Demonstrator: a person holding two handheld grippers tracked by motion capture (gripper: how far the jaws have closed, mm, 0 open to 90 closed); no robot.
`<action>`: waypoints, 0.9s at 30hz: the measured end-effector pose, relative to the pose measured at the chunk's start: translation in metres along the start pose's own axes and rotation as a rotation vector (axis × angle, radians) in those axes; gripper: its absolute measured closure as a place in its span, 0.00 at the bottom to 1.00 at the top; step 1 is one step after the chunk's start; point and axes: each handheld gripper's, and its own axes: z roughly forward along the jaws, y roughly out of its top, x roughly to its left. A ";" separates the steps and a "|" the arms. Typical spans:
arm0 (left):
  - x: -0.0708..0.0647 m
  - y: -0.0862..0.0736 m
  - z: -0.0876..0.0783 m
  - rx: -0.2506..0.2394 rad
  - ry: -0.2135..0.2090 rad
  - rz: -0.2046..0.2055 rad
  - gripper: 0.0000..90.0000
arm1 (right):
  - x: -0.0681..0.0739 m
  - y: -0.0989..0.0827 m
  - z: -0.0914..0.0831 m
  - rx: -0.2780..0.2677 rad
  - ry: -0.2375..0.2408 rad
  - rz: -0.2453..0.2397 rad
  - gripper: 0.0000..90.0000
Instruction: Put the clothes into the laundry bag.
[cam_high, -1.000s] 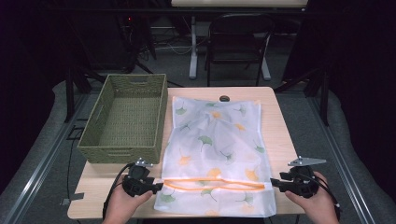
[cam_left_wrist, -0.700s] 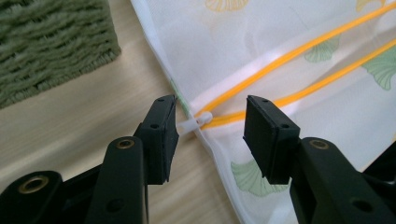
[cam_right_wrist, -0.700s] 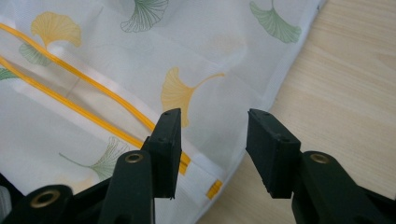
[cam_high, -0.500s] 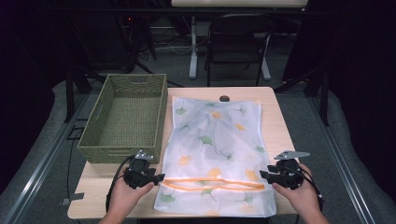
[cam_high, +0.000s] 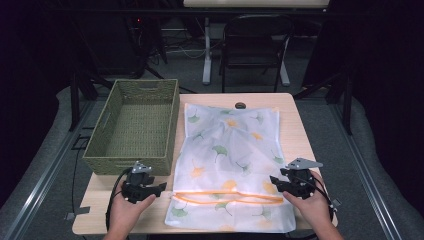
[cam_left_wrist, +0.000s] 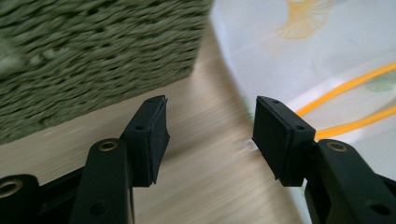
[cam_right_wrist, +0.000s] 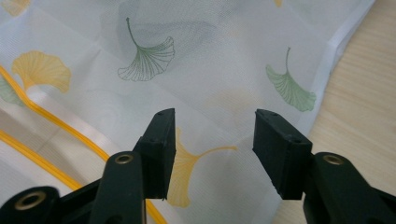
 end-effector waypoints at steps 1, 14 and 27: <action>0.002 -0.001 0.001 -0.002 0.007 -0.007 0.50 | 0.000 -0.001 0.000 -0.006 -0.016 -0.017 0.53; 0.030 -0.024 -0.004 -0.032 0.047 -0.070 0.50 | -0.004 -0.014 -0.013 -0.001 -0.027 0.036 0.53; 0.044 -0.042 -0.005 -0.103 0.061 -0.151 0.51 | -0.023 -0.047 -0.009 -0.020 -0.063 0.142 0.55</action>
